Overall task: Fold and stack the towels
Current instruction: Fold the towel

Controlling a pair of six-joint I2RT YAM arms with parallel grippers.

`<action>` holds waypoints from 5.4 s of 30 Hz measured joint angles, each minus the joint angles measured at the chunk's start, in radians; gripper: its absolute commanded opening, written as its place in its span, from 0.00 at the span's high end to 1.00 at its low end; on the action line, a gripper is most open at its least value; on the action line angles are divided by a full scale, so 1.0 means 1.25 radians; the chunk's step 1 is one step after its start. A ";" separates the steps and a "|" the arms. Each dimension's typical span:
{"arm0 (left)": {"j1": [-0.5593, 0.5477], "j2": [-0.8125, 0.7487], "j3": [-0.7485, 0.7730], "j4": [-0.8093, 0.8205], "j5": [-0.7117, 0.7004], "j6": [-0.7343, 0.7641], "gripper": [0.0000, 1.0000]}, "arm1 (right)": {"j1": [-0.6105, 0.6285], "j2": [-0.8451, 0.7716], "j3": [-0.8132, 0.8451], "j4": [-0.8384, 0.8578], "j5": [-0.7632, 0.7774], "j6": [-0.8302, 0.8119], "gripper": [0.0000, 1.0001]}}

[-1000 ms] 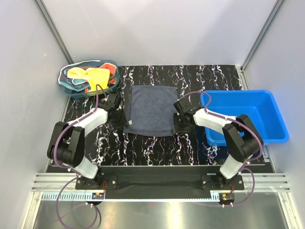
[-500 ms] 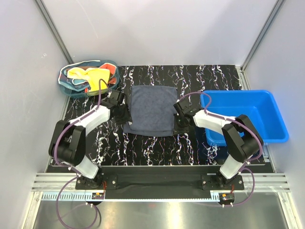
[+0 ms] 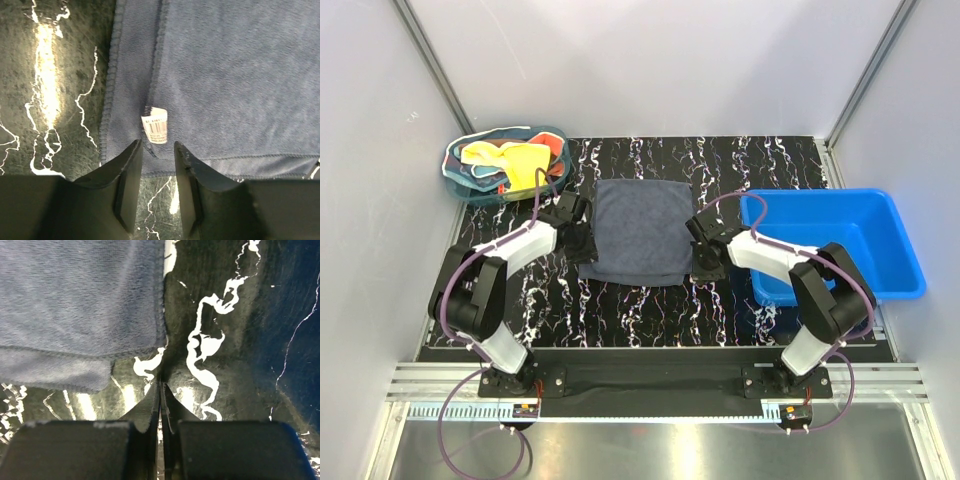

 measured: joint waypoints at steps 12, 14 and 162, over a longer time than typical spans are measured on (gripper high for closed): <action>0.000 0.031 -0.001 0.025 -0.009 -0.004 0.62 | 0.010 -0.071 -0.002 0.038 -0.084 0.059 0.75; 0.000 0.041 -0.001 0.031 -0.008 -0.005 0.62 | 0.012 -0.062 -0.002 0.042 -0.086 0.071 0.74; -0.012 -0.016 -0.044 -0.255 0.047 0.072 1.00 | -0.009 -0.179 -0.246 0.197 -0.232 0.136 1.00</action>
